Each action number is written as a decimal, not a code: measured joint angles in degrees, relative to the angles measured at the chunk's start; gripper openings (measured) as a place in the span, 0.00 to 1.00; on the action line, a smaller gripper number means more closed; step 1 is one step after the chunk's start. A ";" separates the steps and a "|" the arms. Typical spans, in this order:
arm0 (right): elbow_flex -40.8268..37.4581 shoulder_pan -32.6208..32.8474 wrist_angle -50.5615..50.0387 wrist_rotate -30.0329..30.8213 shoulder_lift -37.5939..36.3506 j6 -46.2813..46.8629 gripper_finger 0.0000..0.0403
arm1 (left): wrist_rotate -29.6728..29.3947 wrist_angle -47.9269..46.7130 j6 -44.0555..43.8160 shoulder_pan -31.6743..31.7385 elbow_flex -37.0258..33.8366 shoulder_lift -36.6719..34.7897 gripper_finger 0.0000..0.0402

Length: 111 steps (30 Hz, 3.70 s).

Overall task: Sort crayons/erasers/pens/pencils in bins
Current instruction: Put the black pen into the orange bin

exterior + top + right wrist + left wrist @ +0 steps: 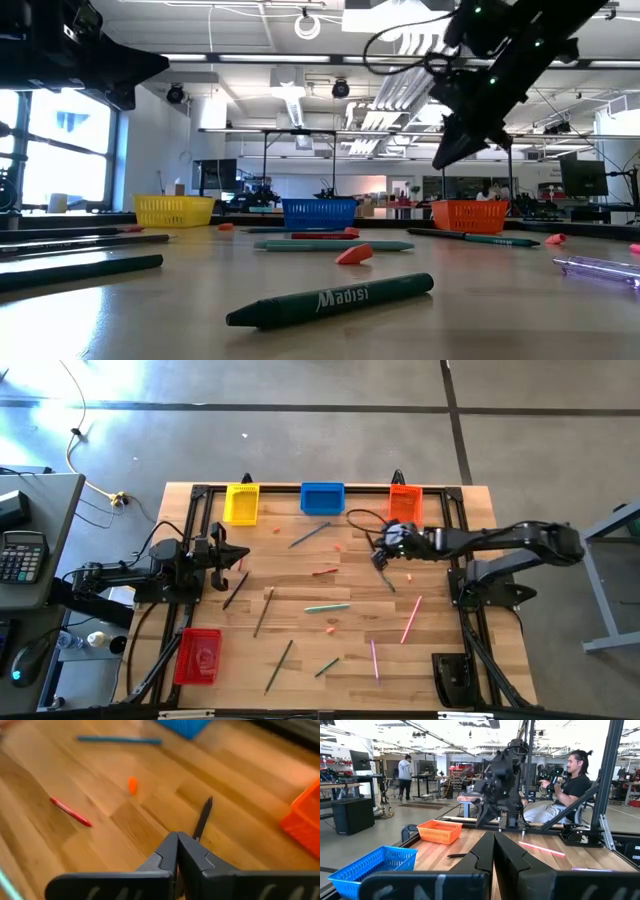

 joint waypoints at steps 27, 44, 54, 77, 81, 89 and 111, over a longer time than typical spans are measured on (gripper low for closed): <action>14.22 -9.03 -12.48 -9.00 25.54 7.22 0.30 | -0.01 0.00 0.02 -0.02 0.00 0.00 0.00; 14.45 -11.13 -9.67 -8.40 29.90 7.38 0.08 | -0.02 0.00 0.02 -0.02 0.00 0.00 0.00; 20.37 -11.19 -14.24 -9.51 30.61 6.34 0.05 | 0.00 0.00 0.02 -0.02 0.00 0.00 0.00; 43.94 -25.18 -45.80 7.24 29.49 -4.25 0.06 | 0.00 0.00 0.00 0.00 0.00 0.00 0.00; 38.15 -30.41 -37.26 5.28 29.49 -8.80 0.06 | 0.00 0.00 0.01 -0.01 0.00 0.00 0.00; 28.83 -35.52 -20.30 0.47 29.49 -13.06 0.06 | 0.00 0.00 0.02 -0.01 0.00 0.00 0.00; 19.26 -36.20 -6.95 -2.50 29.44 -17.50 0.06 | 0.00 0.00 0.02 -0.02 0.00 0.00 0.00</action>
